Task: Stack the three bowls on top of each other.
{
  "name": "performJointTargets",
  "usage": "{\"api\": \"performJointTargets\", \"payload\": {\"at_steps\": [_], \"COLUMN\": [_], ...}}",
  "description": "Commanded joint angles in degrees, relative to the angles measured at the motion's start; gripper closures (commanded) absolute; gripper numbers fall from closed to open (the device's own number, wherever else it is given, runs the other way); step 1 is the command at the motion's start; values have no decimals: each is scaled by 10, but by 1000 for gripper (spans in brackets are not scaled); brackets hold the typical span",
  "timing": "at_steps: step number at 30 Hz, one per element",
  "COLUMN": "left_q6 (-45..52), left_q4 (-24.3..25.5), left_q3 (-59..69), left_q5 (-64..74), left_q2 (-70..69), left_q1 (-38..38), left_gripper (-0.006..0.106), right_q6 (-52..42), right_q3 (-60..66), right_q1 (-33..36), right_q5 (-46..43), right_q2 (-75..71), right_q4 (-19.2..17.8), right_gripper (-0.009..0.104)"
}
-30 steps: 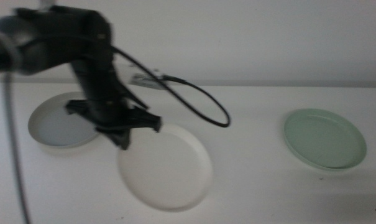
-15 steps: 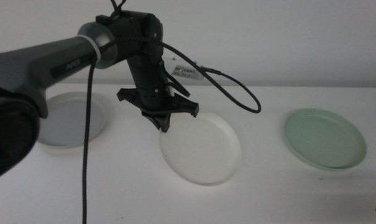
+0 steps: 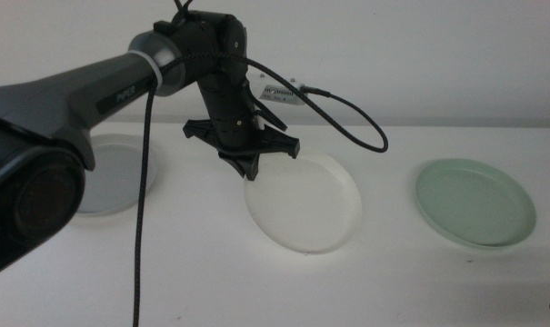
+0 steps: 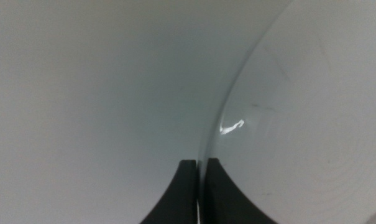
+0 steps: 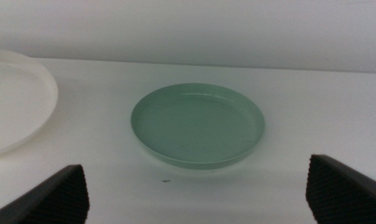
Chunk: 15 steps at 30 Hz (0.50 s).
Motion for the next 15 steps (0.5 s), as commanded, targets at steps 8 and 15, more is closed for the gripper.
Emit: {"api": "performJointTargets", "payload": {"at_steps": [8, 15], "left_q6": [2, 11], "left_q4": [-29, -31], "left_q3": [-13, -13], "left_q5": [44, 16], "left_q2": [38, 63], "left_q1": [12, 17], "left_gripper": [101, 88], "right_q6": [-1, -1], "right_q3": [25, 25], "right_q1": [-5, -5], "right_q5": [-5, -5], "right_q2": [-23, -23], "right_q4": [-4, -4], "right_gripper": [2, 2]}}
